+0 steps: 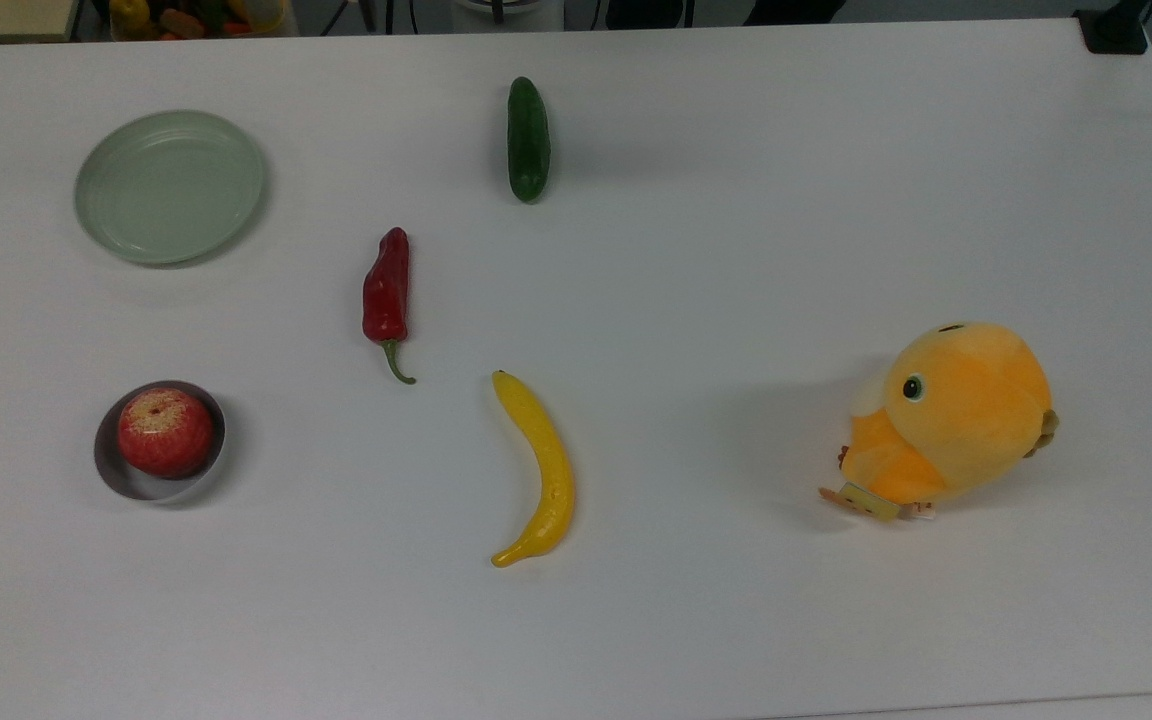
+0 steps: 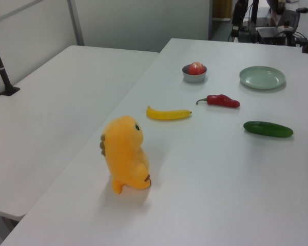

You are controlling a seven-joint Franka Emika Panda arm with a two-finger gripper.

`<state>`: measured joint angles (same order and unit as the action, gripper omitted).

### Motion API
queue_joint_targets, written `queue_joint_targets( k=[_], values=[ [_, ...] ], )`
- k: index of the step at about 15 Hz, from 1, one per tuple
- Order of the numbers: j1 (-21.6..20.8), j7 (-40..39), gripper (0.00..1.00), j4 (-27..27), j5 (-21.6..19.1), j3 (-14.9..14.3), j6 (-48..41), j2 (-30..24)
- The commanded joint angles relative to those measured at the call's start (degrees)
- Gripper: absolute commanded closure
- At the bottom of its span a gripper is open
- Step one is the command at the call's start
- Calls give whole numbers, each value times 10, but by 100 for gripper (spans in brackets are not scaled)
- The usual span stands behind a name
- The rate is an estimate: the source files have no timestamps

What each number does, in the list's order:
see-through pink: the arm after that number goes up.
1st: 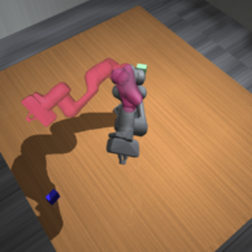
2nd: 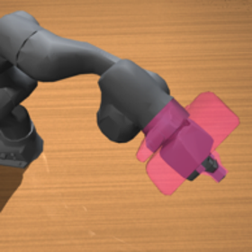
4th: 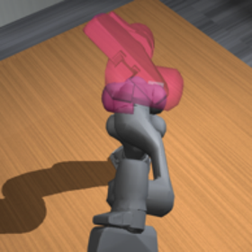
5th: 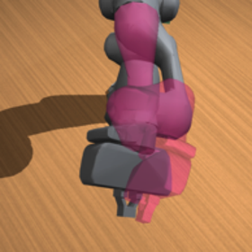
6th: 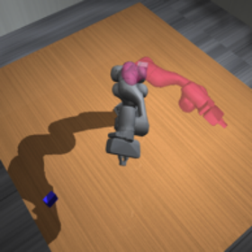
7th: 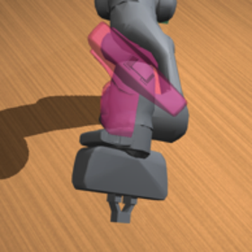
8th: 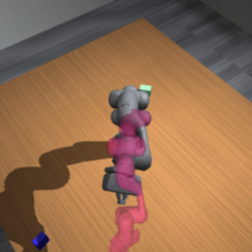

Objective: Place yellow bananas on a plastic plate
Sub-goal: 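Move the open gripper toward the yellow banana, then lower the gripper over the banana's stem end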

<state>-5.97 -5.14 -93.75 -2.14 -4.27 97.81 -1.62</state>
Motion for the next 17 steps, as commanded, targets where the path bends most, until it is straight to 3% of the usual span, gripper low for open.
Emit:
queue_joint_targets(
  k=[1,8,13,17],
  values=[
    [-25,-1,0,-11,-6,-1,26,34],
    [-34,-1,0,-10,-7,0,173,123],
    [-34,4,0,-7,-3,4,350,213],
    [-35,5,0,6,4,4,406,262]
  ],
)
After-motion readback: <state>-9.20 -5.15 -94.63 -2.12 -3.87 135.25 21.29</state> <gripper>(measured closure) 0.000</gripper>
